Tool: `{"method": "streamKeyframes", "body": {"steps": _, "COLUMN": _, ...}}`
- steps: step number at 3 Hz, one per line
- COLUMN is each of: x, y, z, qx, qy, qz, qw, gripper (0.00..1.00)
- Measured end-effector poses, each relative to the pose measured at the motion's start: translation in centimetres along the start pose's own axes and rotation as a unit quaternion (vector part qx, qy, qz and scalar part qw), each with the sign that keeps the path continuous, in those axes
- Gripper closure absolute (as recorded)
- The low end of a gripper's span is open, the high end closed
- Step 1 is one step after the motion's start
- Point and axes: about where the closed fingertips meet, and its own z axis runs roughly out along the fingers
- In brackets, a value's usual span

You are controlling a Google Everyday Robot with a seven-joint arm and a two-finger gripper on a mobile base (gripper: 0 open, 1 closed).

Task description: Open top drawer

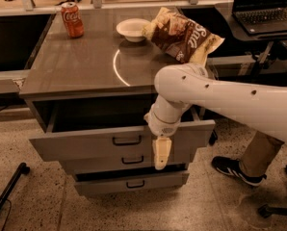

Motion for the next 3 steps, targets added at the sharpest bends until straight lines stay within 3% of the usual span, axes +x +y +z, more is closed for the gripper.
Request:
{"method": "streamKeyframes", "body": {"steps": 2, "x": 0.6, "y": 0.2, "z": 1.0, "qx": -0.008, "qy": 0.004, "qz": 0.002, "qw": 1.0, "gripper": 0.49}}
{"method": "streamKeyframes", "body": {"steps": 3, "x": 1.7, "y": 1.6, "z": 0.3, "qx": -0.006, "qy": 0.01, "qz": 0.02, "qw": 0.9997, "gripper": 0.73}}
